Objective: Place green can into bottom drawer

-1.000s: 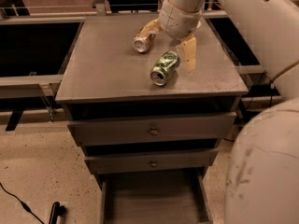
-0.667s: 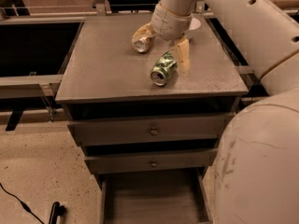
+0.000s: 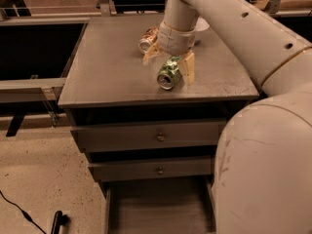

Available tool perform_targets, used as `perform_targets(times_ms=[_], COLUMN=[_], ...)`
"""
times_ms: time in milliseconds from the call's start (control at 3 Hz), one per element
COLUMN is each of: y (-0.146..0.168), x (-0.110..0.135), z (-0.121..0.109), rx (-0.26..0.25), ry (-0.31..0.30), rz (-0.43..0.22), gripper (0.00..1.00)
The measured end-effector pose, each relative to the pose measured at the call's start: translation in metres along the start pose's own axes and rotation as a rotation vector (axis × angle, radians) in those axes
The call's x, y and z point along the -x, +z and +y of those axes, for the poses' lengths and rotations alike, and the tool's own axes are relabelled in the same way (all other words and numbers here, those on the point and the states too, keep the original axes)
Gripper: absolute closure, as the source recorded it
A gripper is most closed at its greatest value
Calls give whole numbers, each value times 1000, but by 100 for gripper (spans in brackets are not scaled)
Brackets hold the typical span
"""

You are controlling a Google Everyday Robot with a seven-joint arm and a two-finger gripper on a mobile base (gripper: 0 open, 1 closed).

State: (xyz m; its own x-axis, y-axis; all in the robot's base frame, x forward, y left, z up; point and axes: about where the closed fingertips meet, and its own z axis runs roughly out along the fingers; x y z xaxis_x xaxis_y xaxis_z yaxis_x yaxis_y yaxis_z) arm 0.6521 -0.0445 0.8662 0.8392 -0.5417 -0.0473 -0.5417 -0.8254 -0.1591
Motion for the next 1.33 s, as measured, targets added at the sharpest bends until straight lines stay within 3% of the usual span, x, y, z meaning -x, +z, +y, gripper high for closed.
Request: perform_targets(times_ms=[667, 1000, 1333], y=[22, 8, -37], x=[-17, -9, 13], z=[12, 15, 37], rx=[85, 50, -54], ry=[-22, 50, 235], rz=[57, 30, -38], gripper=[64, 88, 100])
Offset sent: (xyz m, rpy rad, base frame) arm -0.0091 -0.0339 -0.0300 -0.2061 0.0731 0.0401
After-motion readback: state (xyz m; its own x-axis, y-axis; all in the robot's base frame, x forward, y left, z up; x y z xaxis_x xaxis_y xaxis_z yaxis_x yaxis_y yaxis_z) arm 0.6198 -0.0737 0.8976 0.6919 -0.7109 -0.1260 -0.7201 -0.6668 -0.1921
